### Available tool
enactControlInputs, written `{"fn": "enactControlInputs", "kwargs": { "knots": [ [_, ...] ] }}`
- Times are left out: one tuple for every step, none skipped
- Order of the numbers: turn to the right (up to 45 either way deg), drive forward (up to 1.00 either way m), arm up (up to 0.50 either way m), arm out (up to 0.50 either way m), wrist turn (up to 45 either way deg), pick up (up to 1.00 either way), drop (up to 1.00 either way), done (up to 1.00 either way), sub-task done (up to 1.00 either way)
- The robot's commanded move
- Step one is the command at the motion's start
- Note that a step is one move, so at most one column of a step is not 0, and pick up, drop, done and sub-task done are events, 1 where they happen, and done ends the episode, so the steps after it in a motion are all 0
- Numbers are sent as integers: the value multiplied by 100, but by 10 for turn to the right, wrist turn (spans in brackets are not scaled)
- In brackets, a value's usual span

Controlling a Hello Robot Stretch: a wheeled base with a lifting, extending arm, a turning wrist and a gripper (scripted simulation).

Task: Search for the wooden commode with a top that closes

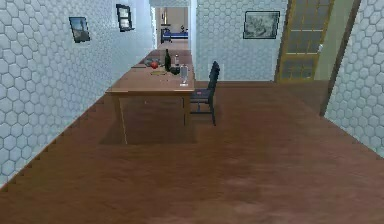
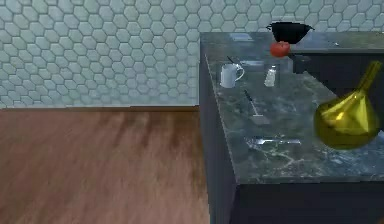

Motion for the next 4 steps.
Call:
{"fn": "enactControlInputs", "kwargs": {
  "knots": [
    [-450,0,0,0,0,0,0,0,0],
    [0,5,0,0,0,0,0,0,0],
    [450,0,0,0,0,0,0,0,0],
    [270,0,0,0,0,0,0,0,0]
  ]
}}
